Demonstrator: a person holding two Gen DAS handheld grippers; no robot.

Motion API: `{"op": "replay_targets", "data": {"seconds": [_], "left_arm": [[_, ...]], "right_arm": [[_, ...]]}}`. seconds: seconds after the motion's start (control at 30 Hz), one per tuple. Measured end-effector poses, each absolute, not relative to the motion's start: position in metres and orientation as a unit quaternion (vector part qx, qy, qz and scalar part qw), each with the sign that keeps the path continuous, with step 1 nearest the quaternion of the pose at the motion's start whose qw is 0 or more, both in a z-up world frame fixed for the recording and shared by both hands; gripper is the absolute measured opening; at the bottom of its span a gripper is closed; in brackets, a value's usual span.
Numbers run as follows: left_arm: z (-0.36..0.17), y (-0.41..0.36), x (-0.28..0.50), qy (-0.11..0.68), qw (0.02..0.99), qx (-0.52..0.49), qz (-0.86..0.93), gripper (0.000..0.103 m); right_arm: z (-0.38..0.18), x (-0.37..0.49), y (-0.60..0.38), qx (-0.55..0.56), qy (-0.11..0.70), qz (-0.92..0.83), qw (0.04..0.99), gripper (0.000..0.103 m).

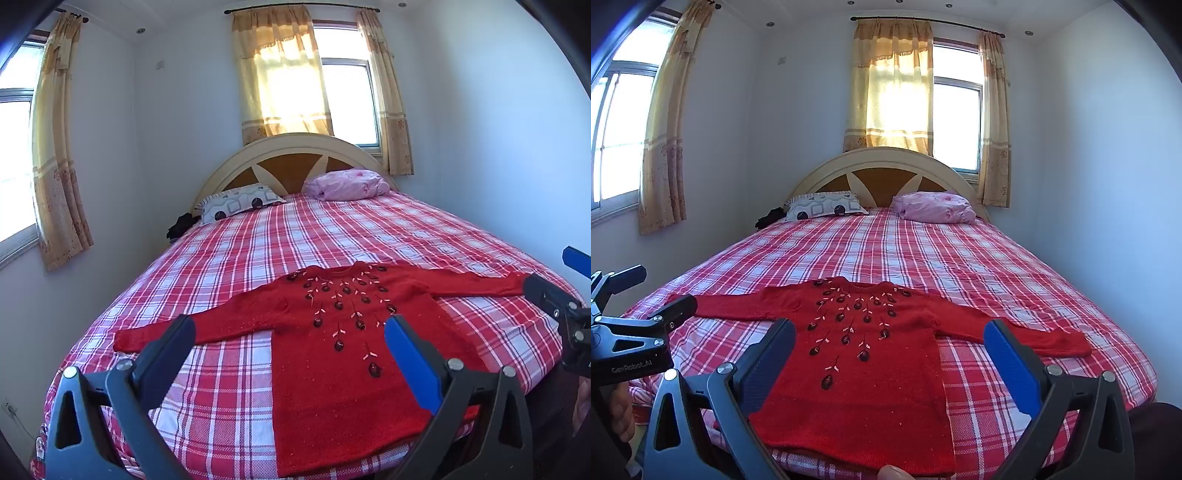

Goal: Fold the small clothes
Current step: 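Move both tools over the spread red sweater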

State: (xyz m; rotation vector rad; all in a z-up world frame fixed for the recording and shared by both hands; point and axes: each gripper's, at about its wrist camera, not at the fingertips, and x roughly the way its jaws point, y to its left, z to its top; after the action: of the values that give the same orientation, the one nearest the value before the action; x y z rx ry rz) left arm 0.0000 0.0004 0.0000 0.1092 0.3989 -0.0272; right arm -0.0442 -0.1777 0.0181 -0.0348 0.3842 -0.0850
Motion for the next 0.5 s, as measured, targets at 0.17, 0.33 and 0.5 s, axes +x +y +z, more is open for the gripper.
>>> {"op": "replay_targets", "data": {"seconds": [0.17,0.33,0.5], "left_arm": [[-0.0001,0.0002,0.0003,0.200,0.978,0.058,-0.013,0.103],[0.0000,0.0001,0.0002,0.200,0.978,0.058,-0.012,0.103],[0.0000,0.0001,0.0000,0.199,0.978,0.057,-0.013,0.103]], "right_arm": [[0.0172,-0.0448,-0.1776,-0.018,0.192,-0.041,0.980,0.102],[0.0152,-0.0419,-0.1783,-0.018,0.194,-0.040,0.980,0.102],[0.0153,-0.0409,-0.1781,-0.018,0.193,-0.040,0.980,0.102]]}}
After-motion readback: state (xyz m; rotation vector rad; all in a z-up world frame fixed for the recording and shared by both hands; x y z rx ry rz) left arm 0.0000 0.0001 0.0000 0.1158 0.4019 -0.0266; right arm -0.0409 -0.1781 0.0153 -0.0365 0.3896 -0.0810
